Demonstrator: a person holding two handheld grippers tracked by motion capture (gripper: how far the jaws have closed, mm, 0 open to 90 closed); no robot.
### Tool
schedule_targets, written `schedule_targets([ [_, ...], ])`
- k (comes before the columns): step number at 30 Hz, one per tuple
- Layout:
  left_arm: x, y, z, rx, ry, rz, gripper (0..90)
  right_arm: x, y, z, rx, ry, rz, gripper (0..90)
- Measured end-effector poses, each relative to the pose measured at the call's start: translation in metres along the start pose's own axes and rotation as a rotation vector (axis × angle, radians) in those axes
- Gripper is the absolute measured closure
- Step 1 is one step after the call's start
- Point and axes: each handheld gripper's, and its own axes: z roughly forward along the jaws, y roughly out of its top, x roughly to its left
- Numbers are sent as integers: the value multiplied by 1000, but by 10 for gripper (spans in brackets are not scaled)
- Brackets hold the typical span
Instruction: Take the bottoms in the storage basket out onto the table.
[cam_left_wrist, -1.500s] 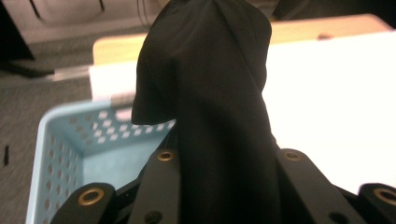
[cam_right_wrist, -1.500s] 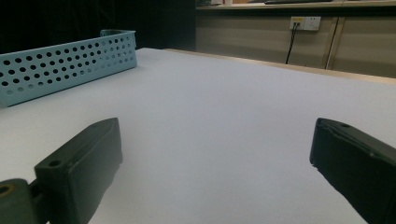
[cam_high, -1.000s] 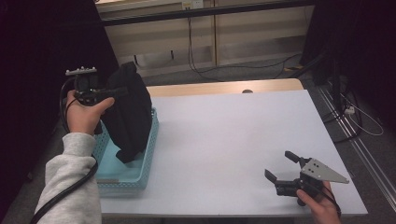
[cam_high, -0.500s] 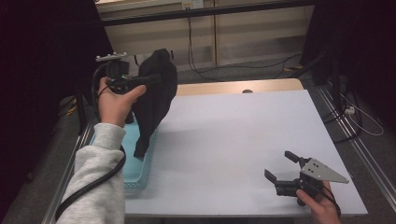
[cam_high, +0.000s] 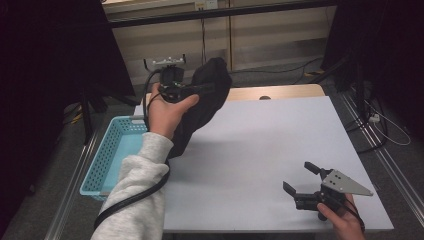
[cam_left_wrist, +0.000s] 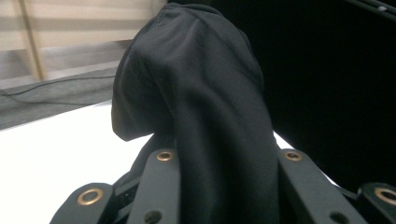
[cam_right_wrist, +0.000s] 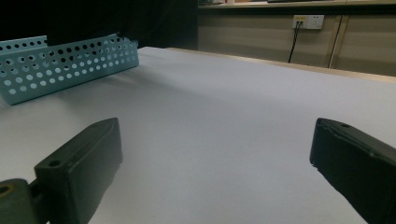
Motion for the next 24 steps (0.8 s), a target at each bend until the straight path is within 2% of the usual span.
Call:
schedule_targets([
  [1, -6, -1, 6, -4, -21, -8, 721, 0, 0, 0, -1, 0, 7, 18],
  [3, -20, -3, 20, -8, -64, 5, 721, 0, 0, 1, 3, -1, 0, 17],
  [4, -20, -3, 20, -8, -64, 5, 720, 0, 0, 1, 3, 0, 0, 17],
  [5, -28, -5, 27, -3, -77, 28, 718, 0, 0, 0, 4, -1, -2, 18],
  [8, -28, -11, 33, 6, -80, 29, 715, 0, 0, -1, 0, -1, 0, 18],
  [9, -24, -15, 36, 15, -70, 27, 715, 0, 0, -1, -1, -4, 1, 18],
  [10, -17, -25, 39, 28, -63, 9, 714, -1, 0, -1, 0, -5, 4, 17],
  [12, -14, -28, 40, 33, -59, 8, 714, -1, 0, -1, 0, -7, 4, 18],
  [13, -8, -38, 42, 57, -47, 9, 713, -1, 0, -1, -1, -6, 4, 18],
  [14, -8, -38, 42, 57, -47, 9, 713, -1, 0, -1, -1, -6, 4, 18],
  [15, -2, -46, 44, 72, -32, 10, 712, -1, 0, -1, 2, -5, 3, 17],
  [16, -2, -46, 44, 72, -32, 10, 711, -1, 0, -1, 2, -5, 3, 17],
  [17, 3, -54, 44, 85, -21, 20, 710, 0, 0, 0, 2, -5, 3, 17],
  [18, 3, -54, 44, 85, -21, 20, 708, 0, 0, 0, 2, -5, 3, 17],
  [19, 6, -62, 45, 98, -9, 34, 705, 0, 0, 0, 4, -4, 0, 18],
  [20, 6, -62, 45, 98, -9, 34, 704, 0, 0, 0, 4, -4, 0, 18],
  [24, 11, -78, 47, 127, 14, 71, 699, 0, 0, 0, 7, -4, 2, 18],
])
